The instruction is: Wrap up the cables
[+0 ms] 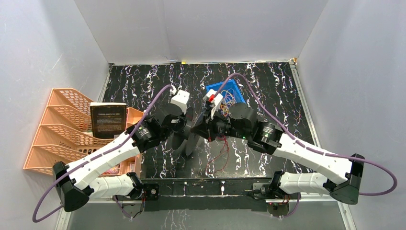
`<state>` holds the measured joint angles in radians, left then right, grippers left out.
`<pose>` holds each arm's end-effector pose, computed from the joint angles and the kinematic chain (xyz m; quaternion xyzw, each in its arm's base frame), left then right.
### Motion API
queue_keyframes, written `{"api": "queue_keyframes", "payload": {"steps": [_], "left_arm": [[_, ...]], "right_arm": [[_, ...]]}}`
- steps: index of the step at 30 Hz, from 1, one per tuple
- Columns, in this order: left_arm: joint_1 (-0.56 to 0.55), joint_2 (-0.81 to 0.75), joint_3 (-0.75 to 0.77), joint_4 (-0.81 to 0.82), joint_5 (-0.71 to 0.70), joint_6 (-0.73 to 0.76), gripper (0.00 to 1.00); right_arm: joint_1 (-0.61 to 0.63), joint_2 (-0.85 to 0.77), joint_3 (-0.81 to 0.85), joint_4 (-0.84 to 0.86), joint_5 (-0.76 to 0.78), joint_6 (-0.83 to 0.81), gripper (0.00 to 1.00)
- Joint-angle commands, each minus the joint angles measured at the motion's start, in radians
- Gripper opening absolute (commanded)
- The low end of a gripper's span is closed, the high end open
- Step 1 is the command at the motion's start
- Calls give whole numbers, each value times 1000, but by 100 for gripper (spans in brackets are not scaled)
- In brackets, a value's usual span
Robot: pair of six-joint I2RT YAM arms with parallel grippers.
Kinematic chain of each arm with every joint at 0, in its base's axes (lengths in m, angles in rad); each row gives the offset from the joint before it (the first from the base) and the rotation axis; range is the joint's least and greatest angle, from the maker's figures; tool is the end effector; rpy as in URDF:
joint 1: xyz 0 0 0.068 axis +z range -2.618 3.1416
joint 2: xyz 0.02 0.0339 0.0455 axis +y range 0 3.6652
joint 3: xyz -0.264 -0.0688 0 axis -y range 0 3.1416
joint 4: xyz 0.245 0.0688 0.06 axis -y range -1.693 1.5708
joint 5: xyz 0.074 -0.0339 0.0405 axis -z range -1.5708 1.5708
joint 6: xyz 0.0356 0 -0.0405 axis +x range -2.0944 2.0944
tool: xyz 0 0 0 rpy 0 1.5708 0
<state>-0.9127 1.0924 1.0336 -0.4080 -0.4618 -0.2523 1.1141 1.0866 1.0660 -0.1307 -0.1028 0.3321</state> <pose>0.1600 -0.1811 0.3457 0.1552 0.8230 -0.1181 0.5335 0.1076 0.2273 0.3856 -0.3197 0.6876 0.4598 0.4621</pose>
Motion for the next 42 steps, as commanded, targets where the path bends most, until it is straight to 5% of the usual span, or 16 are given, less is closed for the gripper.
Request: {"api": "queue_keyframes", "payload": {"steps": [1,14,25,42], "left_arm": [[1,-14,-12,15,139,52,0],[1,-98,-4,-67,354,132,0],[1,-173,73,-176,497,170,0],[1,-223,221,-225,484,140,0]], "right_arm": [[6,27,107,-99,186,-81,0],[-9,5,53,-186,429,-281,0],[-55,-95,-170,-120,547,-228,0],[-137,-147,-470,115,365,-22,24]]}}
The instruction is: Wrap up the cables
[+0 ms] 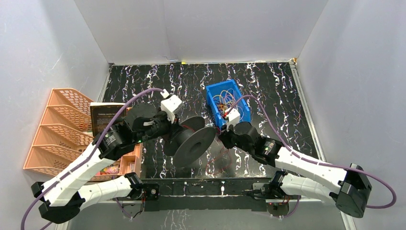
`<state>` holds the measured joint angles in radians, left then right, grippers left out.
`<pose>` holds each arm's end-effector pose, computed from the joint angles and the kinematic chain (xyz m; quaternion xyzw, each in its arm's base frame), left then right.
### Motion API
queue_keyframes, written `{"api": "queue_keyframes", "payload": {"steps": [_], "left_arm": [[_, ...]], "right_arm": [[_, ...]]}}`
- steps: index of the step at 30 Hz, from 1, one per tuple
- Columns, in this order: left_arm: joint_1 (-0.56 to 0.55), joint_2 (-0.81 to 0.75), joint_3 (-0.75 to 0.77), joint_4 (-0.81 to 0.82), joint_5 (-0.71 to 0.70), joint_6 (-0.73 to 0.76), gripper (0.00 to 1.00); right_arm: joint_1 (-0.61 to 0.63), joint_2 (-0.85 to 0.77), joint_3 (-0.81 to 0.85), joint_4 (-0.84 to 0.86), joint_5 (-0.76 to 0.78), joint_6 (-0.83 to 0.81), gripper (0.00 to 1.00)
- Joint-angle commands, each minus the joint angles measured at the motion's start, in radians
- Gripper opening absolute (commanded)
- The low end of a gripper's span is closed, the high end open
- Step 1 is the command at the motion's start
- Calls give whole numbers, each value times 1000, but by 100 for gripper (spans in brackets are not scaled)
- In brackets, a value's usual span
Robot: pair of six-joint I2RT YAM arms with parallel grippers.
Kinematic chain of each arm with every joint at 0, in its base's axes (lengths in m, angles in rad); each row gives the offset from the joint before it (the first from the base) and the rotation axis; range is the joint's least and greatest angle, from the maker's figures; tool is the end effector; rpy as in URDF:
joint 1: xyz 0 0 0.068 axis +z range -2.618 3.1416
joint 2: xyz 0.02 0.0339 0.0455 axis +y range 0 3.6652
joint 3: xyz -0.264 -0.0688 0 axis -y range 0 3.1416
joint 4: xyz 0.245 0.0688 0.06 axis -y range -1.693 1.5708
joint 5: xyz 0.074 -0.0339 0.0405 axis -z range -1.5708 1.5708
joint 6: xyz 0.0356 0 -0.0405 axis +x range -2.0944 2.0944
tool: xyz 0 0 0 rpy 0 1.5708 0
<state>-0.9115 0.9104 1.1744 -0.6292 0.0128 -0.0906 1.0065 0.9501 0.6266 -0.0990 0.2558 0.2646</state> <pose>0.1107 -0.1436 0.4047 0.3320 0.7539 -0.2770 0.4947 0.1235 0.1783 0.2628 -0.2373 0.8013 0.2336 0.4971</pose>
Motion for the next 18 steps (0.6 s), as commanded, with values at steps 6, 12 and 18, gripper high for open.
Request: {"api": "queue_keyframes", "payload": {"steps": [6,12,18], "left_arm": [[0,-35,133,-10,-102,-50,0],[0,-23,187,-9,-253,-87,0],[0,-15,217,2,-300,-96,0]], "right_arm": [[-49,-26,-56,90,-23,71,39],[-55,-48,-90,106,-41,95,52],[-65,-39,-117,134,-66,103,59]]}}
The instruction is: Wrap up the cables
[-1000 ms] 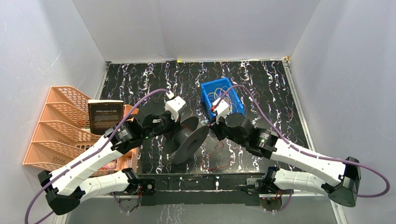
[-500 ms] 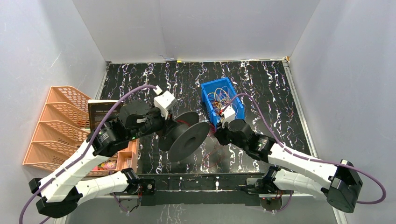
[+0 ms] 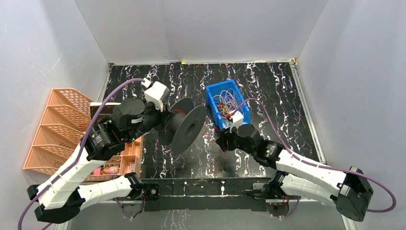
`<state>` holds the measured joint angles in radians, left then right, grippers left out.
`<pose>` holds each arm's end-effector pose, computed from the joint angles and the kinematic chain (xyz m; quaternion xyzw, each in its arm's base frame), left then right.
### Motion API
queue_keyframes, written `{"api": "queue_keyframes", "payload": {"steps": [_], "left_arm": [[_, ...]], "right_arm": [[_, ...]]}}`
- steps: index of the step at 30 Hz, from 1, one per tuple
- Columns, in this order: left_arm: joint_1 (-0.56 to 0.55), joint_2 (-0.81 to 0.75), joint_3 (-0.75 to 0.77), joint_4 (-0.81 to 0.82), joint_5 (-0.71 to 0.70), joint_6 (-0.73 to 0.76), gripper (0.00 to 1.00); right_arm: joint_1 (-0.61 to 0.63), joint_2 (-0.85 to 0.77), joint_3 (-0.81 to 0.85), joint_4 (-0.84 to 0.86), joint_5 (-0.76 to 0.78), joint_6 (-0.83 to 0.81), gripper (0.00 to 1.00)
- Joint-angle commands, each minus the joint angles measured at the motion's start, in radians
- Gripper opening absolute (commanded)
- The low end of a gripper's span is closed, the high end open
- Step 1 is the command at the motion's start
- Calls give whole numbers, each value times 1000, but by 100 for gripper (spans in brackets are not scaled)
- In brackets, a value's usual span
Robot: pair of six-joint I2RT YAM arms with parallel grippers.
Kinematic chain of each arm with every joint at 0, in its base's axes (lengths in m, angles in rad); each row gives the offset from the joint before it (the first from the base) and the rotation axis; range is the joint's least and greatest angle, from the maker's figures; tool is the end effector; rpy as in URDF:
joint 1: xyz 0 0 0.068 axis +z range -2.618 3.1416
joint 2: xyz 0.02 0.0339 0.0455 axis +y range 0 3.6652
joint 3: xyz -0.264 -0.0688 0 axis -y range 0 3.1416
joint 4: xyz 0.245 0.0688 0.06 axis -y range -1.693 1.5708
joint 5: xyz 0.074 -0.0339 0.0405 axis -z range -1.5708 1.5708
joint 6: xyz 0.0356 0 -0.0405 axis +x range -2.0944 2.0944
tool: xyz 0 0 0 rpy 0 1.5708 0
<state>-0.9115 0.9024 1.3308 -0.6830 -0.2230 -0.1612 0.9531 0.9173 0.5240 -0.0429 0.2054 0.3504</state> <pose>0.1040 -0.1213 0.4497 0.2248 0.7565 -0.2349 0.5674 0.1261 0.1649 0.2386 -0.1964 0.8175 0.2555 0.4774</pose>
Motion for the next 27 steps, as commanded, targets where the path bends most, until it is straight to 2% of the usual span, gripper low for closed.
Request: {"api": "queue_keyframes", "payload": {"steps": [1,7,12,21,25,27], "left_arm": [[0,-7,62,59,-65,-26,0],[0,-1,70,66,-65,-30,0],[0,-3,68,81,-70,-36,0],[0,-1,65,90,-96,-49,0],[0,2,67,96,-107,-53,0],[0,2,68,100,-113,-55,0]], "right_arm": [[-17,0,-22,91,-25,15,60],[-92,78,-25,134,-185,26,65],[-131,159,-21,171,-286,48,65],[-154,276,-16,213,-423,80,51],[-154,301,-14,207,-435,81,49],[-156,306,-16,207,-435,79,44]]}}
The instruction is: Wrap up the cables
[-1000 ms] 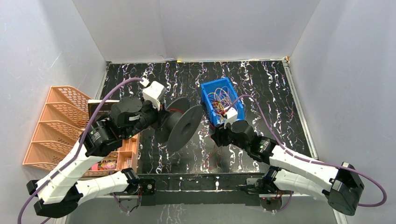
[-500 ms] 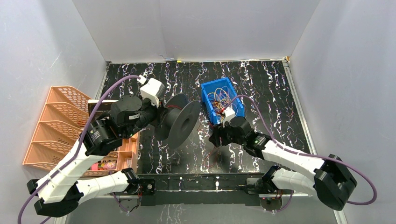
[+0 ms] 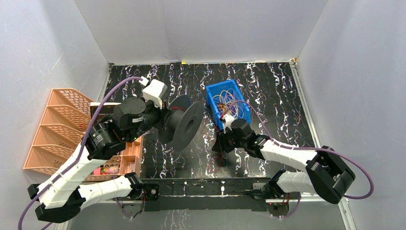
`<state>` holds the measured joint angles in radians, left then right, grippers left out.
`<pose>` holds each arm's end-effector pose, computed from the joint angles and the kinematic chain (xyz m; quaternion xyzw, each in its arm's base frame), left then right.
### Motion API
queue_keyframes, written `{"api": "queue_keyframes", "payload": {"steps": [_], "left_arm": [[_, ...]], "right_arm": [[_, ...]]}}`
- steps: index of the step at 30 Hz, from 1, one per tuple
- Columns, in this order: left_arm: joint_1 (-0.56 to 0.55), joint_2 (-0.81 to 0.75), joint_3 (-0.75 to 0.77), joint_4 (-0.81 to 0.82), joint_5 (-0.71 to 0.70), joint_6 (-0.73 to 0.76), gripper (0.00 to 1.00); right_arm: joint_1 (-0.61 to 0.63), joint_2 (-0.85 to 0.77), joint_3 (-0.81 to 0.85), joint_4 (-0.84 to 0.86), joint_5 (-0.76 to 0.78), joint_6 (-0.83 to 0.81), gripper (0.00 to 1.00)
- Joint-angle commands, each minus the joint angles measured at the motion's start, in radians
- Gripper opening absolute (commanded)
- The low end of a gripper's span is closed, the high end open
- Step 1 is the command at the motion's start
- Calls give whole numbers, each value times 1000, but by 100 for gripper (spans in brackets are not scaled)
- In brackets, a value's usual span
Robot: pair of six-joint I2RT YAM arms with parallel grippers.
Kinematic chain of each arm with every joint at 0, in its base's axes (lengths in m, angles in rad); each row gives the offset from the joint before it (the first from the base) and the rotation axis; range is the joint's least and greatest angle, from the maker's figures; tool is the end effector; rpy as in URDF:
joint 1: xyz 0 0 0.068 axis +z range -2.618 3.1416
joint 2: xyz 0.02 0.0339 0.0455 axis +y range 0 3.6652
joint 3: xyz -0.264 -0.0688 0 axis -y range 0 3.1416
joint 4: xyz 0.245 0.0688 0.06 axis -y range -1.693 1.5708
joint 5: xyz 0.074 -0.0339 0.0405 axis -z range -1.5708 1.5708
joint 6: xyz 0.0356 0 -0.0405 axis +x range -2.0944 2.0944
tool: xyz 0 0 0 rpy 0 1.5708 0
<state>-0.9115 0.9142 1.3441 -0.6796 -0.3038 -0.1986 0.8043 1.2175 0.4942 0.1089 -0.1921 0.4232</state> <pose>0.1071 -0.1209 0.4526 0.1854 0.7639 -0.2181 0.5784 0.1623 0.1784 0.1812 -0.2107 0.8594 0.3334 0.3254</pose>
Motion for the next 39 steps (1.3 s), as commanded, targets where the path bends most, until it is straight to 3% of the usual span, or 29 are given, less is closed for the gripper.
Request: {"api": "queue_keyframes", "payload": {"steps": [1,6,17,27,39], "left_arm": [[0,-10,56,98,-37,-18,0],[0,-3,54,112,-88,-25,0],[0,90,50,207,-359,-70,0],[0,224,40,383,-582,9,0],[1,338,-130,493,-644,77,0]], "right_arm": [[-7,9,15,55,-40,4,40],[-7,17,22,49,-86,-15,0],[90,-58,-18,51,-63,53,0],[356,-168,14,-10,107,148,0],[543,-272,254,-219,278,117,0]]}}
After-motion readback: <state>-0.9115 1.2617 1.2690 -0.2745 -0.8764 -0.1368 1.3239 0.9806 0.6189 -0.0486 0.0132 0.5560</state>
